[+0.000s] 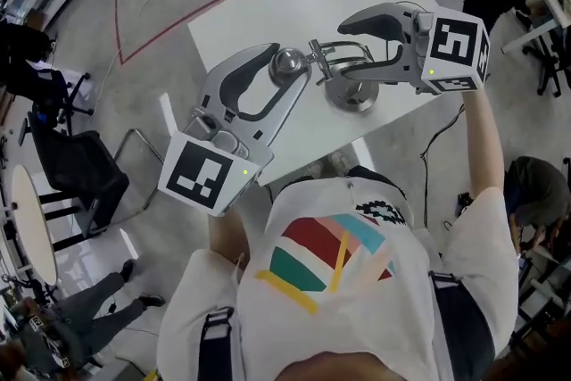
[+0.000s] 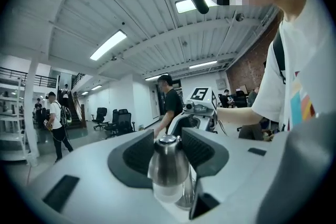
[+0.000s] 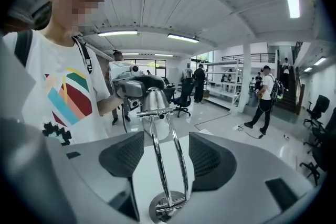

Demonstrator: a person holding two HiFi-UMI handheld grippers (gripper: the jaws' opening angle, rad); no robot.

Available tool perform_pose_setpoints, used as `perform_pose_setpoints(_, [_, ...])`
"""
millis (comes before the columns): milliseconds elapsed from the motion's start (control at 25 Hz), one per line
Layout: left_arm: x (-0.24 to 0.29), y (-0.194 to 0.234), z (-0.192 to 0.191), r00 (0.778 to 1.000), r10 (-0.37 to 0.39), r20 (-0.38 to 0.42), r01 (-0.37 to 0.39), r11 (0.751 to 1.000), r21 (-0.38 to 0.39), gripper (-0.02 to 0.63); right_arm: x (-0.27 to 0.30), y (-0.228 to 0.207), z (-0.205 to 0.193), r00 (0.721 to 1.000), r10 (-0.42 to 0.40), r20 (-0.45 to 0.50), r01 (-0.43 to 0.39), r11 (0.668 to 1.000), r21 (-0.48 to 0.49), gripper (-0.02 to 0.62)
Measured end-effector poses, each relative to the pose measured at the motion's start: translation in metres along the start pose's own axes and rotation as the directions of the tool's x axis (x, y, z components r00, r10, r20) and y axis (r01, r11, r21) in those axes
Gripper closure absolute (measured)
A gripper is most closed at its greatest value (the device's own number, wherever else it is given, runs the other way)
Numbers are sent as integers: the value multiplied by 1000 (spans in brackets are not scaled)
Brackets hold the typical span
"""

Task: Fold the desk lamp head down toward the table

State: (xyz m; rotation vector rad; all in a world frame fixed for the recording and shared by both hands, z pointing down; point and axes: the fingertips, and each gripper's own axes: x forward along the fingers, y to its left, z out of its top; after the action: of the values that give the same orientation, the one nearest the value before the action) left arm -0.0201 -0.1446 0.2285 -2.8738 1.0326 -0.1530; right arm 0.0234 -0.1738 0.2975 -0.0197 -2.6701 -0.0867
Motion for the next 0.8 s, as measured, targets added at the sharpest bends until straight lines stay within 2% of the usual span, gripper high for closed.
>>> perform_pose_setpoints(160, [1, 0, -3, 1000, -12, -11, 12, 1000, 1, 396, 10, 5, -1, 996, 79, -33, -79, 997, 3, 326])
perform_pose_setpoints(240, [1, 0, -4, 1000, -23, -10, 23, 1000, 2, 396, 11, 4, 0, 996, 76, -47, -77, 997, -26, 407])
perform_pose_setpoints(280, [0, 1, -4, 1000, -30, -8, 30, 1000, 2, 397, 11, 3, 1, 996, 72, -60, -74, 996, -42, 422])
perform_pose_setpoints(560, [1, 3, -15, 998, -49, -28, 48, 999, -19, 397, 13, 0, -4, 977, 91, -192, -109, 990, -85, 428])
perform_pose_setpoints(680, [0, 5, -44, 990, -37, -136, 33, 999, -35, 402, 18, 0, -10, 951, 114, -289, -154, 981, -120, 430])
perform_pose_setpoints(800, [-7, 11, -102, 964, -44, -261, 10, 991, -133, 403, 40, 5, -30, 897, 150, -415, -221, 967, -127, 431])
